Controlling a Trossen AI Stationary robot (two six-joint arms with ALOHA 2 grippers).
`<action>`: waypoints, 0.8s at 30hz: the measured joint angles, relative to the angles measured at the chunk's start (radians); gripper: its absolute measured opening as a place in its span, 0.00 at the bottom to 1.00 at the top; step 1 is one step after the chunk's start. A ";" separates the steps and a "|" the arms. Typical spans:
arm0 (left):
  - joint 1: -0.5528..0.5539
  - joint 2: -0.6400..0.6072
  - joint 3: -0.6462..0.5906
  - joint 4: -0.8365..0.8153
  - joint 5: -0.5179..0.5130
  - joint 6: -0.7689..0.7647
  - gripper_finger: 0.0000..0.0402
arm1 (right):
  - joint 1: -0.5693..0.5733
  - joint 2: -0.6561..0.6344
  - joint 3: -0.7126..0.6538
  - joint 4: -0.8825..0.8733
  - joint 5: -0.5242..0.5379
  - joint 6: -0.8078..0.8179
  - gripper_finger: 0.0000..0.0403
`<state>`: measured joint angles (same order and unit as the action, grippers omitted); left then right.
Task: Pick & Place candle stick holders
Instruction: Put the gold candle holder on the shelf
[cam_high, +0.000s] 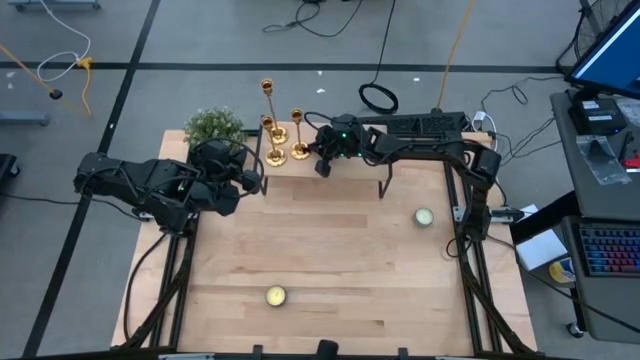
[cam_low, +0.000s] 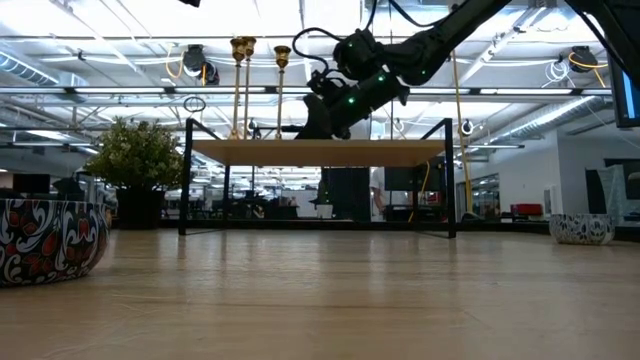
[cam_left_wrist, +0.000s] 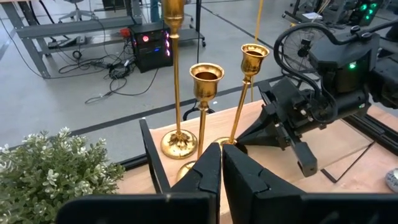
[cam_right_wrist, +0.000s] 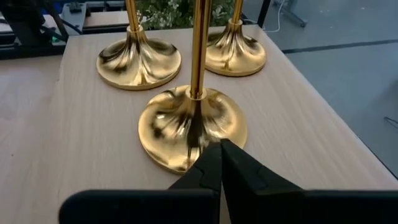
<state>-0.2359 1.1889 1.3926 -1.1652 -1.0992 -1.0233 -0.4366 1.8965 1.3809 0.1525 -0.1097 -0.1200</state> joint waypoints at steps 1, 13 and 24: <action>0.000 0.000 0.000 0.000 0.000 0.000 0.04 | 0.000 0.000 0.000 0.007 0.000 0.000 0.00; 0.000 0.000 0.000 0.006 -0.008 0.020 0.04 | 0.000 0.001 -0.001 0.060 0.000 0.000 0.00; 0.000 0.000 0.000 0.011 -0.009 0.024 0.01 | -0.009 -0.031 0.000 -0.061 0.030 -0.030 0.00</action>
<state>-0.2358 1.1889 1.3926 -1.1543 -1.1080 -0.9989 -0.4451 1.8652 1.3810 0.0916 -0.0793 -0.1497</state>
